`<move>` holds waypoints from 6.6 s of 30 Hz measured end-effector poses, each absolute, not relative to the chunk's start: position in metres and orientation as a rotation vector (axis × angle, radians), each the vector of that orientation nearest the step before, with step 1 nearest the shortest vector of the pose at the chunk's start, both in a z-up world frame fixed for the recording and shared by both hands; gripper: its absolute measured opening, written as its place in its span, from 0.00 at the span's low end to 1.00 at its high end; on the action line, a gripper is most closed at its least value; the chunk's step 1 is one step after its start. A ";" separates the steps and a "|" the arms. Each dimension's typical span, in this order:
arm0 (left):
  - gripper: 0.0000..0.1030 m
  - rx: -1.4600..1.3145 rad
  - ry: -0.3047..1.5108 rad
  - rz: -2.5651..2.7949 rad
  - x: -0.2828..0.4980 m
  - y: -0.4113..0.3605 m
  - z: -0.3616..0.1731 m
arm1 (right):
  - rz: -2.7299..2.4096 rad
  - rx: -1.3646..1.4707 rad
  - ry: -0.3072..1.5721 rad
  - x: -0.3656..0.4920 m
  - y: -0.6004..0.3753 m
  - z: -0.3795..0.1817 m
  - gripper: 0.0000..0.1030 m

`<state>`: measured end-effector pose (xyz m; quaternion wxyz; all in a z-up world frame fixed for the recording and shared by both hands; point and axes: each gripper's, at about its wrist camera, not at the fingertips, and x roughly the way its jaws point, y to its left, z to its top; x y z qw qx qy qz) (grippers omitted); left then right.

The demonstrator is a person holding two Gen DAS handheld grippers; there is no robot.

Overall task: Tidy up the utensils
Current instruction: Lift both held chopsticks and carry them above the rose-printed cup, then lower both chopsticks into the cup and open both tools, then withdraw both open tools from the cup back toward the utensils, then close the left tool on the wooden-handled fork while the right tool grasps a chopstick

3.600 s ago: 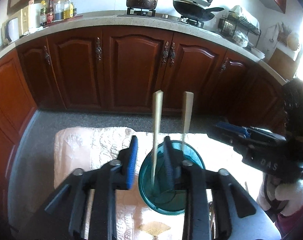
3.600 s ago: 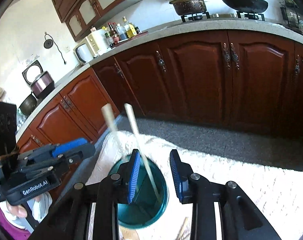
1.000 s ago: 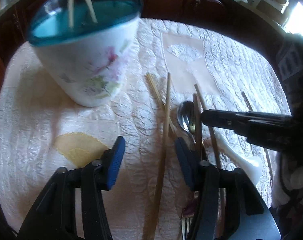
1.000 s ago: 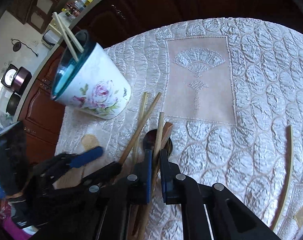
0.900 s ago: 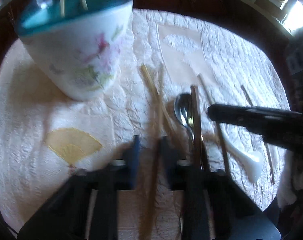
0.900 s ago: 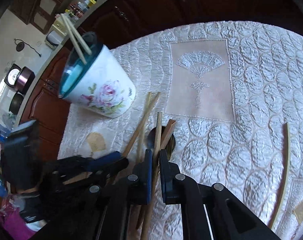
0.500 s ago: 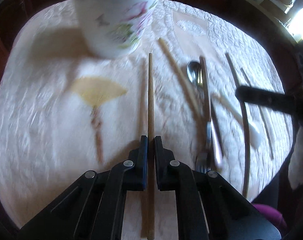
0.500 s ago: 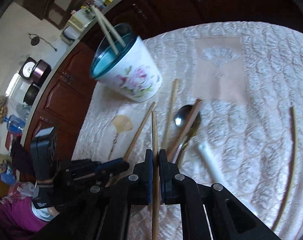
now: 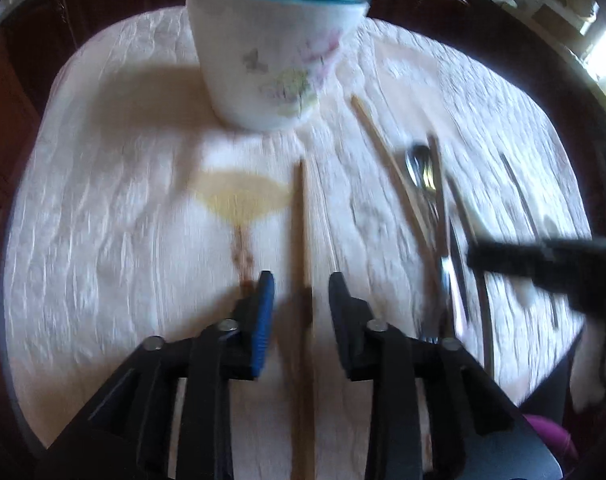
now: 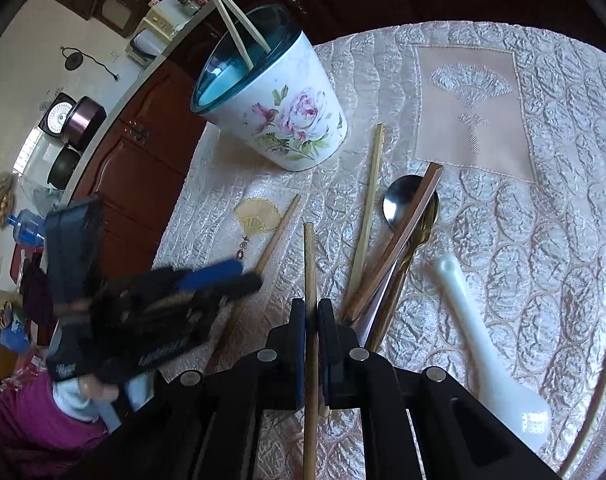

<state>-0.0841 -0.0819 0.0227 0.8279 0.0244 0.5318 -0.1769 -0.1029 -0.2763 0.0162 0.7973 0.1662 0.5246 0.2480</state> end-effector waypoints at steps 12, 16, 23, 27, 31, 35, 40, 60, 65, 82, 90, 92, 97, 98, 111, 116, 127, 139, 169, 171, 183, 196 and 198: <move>0.04 0.114 1.160 -0.411 -0.043 -0.106 0.014 | 0.527 0.351 1.086 -0.104 -0.283 0.035 0.05; 0.04 0.045 1.120 -0.425 -0.052 -0.086 0.031 | 0.542 0.340 1.065 -0.106 -0.279 0.045 0.05; 0.04 0.016 1.025 -0.418 -0.078 -0.061 0.076 | 0.575 0.312 1.015 -0.108 -0.269 0.069 0.05; 0.04 0.019 0.979 -0.408 -0.087 -0.053 0.096 | 0.585 0.295 0.995 -0.108 -0.264 0.080 0.05; 0.04 0.018 0.945 -0.405 -0.097 -0.048 0.112 | 0.590 0.281 0.971 -0.110 -0.263 0.092 0.05; 0.04 0.013 0.920 -0.413 -0.102 -0.050 0.125 | 0.594 0.268 0.943 -0.114 -0.264 0.104 0.05; 0.04 0.000 0.883 -0.423 -0.110 -0.049 0.144 | 0.602 0.246 0.904 -0.119 -0.263 0.122 0.05; 0.04 -0.055 0.743 -0.411 -0.113 -0.019 0.214 | 0.594 0.168 0.765 -0.101 -0.262 0.194 0.05; 0.04 -0.066 0.704 -0.413 -0.103 -0.014 0.241 | 0.580 0.141 0.727 -0.090 -0.264 0.219 0.05; 0.04 -0.046 0.589 -0.365 -0.036 -0.023 0.305 | 0.497 0.079 0.635 -0.018 -0.257 0.274 0.05; 0.04 -0.012 0.633 -0.305 0.009 -0.039 0.276 | 0.454 0.059 0.664 0.021 -0.249 0.254 0.05; 0.04 -0.017 0.657 -0.305 0.017 -0.041 0.265 | 0.452 0.055 0.683 0.030 -0.247 0.246 0.05; 0.04 -0.010 0.716 -0.304 0.031 -0.048 0.237 | 0.470 0.061 0.749 0.051 -0.242 0.217 0.05; 0.04 -0.008 0.723 -0.304 0.032 -0.050 0.234 | 0.475 0.062 0.764 0.055 -0.241 0.211 0.05; 0.04 -0.005 0.790 -0.279 0.060 -0.060 0.196 | 0.500 0.101 0.851 0.084 -0.233 0.164 0.05; 0.04 -0.006 0.783 -0.271 0.063 -0.064 0.196 | 0.509 0.124 0.863 0.087 -0.237 0.157 0.05; 0.15 -0.007 0.804 -0.258 0.061 -0.064 0.193 | 0.499 0.152 0.867 0.078 -0.243 0.152 0.27; 0.41 0.001 0.778 -0.248 0.043 -0.065 0.193 | 0.490 0.148 0.866 0.053 -0.245 0.153 0.27; 0.50 0.006 0.812 -0.209 -0.054 -0.069 0.159 | 0.382 0.194 0.883 -0.055 -0.271 0.128 0.38; 0.50 0.011 0.820 -0.213 -0.059 -0.072 0.155 | 0.365 0.193 0.895 -0.064 -0.278 0.121 0.39; 0.50 0.000 0.895 -0.288 -0.089 -0.091 0.126 | 0.237 0.188 0.937 -0.097 -0.323 0.096 0.39; 0.50 0.013 0.960 -0.326 -0.099 -0.112 0.106 | 0.136 0.161 0.950 -0.119 -0.358 0.082 0.39; 0.50 0.020 0.963 -0.332 -0.101 -0.116 0.105 | 0.130 0.160 0.954 -0.121 -0.361 0.081 0.39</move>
